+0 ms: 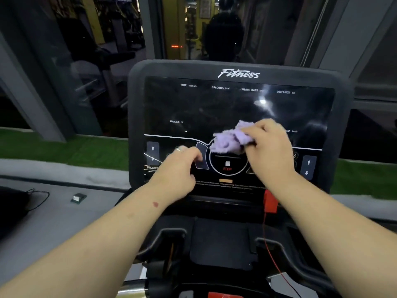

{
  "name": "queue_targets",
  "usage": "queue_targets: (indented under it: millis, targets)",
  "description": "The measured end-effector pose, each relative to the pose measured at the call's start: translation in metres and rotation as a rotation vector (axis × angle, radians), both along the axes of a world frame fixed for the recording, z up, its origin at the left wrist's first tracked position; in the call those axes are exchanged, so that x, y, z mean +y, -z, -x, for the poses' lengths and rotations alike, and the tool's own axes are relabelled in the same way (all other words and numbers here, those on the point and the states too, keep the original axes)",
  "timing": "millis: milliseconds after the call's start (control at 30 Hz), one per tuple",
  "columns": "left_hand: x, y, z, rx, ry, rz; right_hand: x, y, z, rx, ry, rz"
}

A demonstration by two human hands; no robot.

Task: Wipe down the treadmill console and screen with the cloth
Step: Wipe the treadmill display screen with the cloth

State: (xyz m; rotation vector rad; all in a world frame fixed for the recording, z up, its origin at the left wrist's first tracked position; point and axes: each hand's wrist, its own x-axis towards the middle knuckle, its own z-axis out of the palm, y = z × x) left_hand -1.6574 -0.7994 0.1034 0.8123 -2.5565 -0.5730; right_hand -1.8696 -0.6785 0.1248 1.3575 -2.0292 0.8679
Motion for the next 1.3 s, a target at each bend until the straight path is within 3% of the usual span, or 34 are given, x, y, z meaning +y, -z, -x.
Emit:
queue_targets:
  millis: [100, 200, 267, 367, 467, 533, 600, 700, 767, 867, 967, 1033, 1133, 1300]
  targets:
    - [-0.009, -0.004, -0.005, 0.047, -0.142, 0.257, -0.020, 0.006, -0.035, -0.074, 0.014, 0.033]
    - [-0.017, -0.006, -0.011, -0.052, -0.263, 0.415, -0.013, 0.044, -0.071, 0.123, -0.337, -0.312]
    - [-0.019, -0.004, -0.015, -0.153, -0.273, 0.467, 0.002, 0.048, -0.057, 0.280, -0.456, -0.398]
    - [-0.019, -0.002, -0.019, -0.180, -0.267, 0.464, 0.001, 0.011, -0.014, 0.251, -0.251, -0.193]
    - [-0.018, -0.001, -0.019, -0.168, -0.262, 0.456, -0.019, -0.031, 0.001, 0.070, 0.099, 0.073]
    - [-0.016, -0.001, -0.019, -0.159, -0.269, 0.439, -0.046, -0.038, -0.020, -0.051, 0.135, 0.158]
    - [-0.018, -0.001, -0.020, -0.159, -0.276, 0.434, -0.060, -0.029, -0.050, 0.039, -0.017, 0.089]
    - [-0.024, -0.001, -0.024, -0.166, -0.263, 0.450, -0.041, 0.016, -0.064, 0.267, -0.282, -0.276]
    - [-0.026, 0.001, -0.025, -0.169, -0.251, 0.452, -0.019, 0.020, -0.052, 0.279, -0.367, -0.412]
    - [-0.025, 0.003, -0.024, -0.163, -0.246, 0.438, -0.012, -0.003, -0.037, 0.145, -0.217, -0.261]
    - [-0.025, 0.008, -0.022, -0.150, -0.240, 0.438, -0.032, -0.004, -0.067, -0.231, 0.058, 0.002]
    - [-0.027, 0.014, -0.024, -0.110, -0.228, 0.457, -0.042, 0.012, -0.090, -0.186, -0.100, -0.120]
    - [-0.030, 0.029, -0.028, -0.053, -0.187, 0.505, -0.028, 0.033, -0.092, 0.070, -0.292, -0.397]
    - [-0.021, 0.051, -0.035, -0.068, -0.111, 0.478, 0.016, 0.069, -0.093, -0.132, -0.112, -0.508]
